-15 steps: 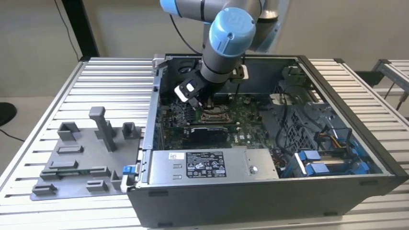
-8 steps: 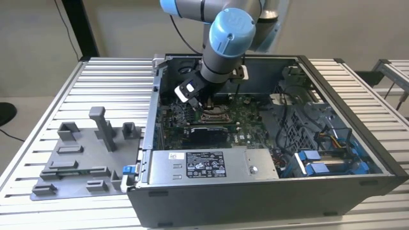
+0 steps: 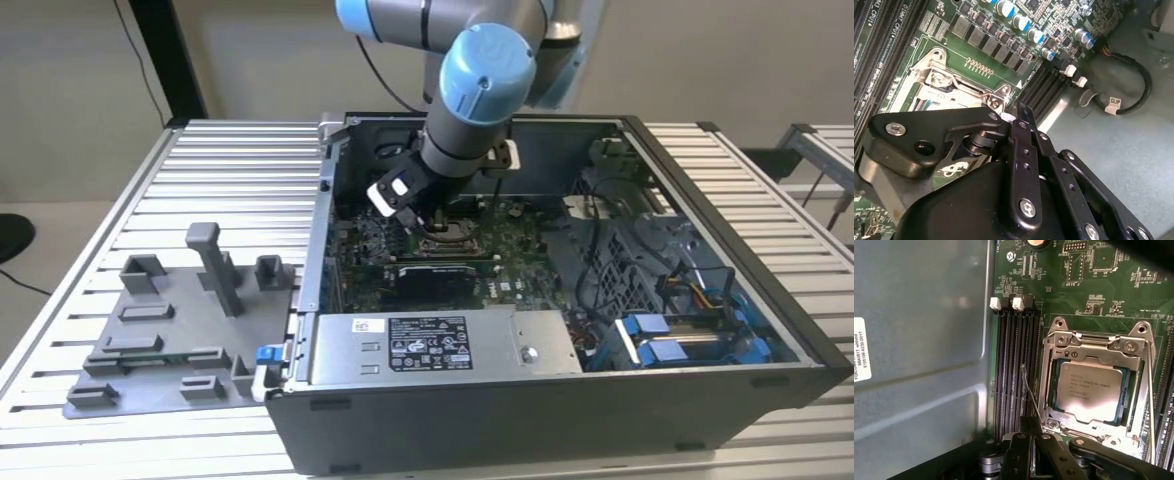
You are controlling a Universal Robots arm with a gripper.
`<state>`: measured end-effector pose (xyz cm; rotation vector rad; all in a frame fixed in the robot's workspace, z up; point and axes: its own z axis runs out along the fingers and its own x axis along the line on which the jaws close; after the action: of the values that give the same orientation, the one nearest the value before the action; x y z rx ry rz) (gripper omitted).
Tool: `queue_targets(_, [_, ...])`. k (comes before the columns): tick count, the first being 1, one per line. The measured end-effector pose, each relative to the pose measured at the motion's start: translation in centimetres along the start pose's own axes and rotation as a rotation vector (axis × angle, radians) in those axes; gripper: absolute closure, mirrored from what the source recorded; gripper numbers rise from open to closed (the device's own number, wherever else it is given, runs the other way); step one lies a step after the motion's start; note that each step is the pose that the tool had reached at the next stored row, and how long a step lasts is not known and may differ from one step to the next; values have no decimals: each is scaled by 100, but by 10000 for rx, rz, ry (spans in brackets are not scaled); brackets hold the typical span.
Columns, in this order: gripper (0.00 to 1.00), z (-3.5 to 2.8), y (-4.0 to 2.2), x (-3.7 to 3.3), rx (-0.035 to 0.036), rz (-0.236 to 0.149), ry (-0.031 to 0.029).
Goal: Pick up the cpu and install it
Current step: 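Place the cpu into insertion slot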
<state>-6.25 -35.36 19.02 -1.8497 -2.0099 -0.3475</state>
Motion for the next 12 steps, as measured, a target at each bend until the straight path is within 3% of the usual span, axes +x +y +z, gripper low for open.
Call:
queue_targets(7, [100, 4, 58, -9, 29, 16, 3])
queue_targets(9, [100, -14, 22, 4, 28, 12, 11])
queue_targets(12, [100, -54, -89, 36, 16, 4, 47])
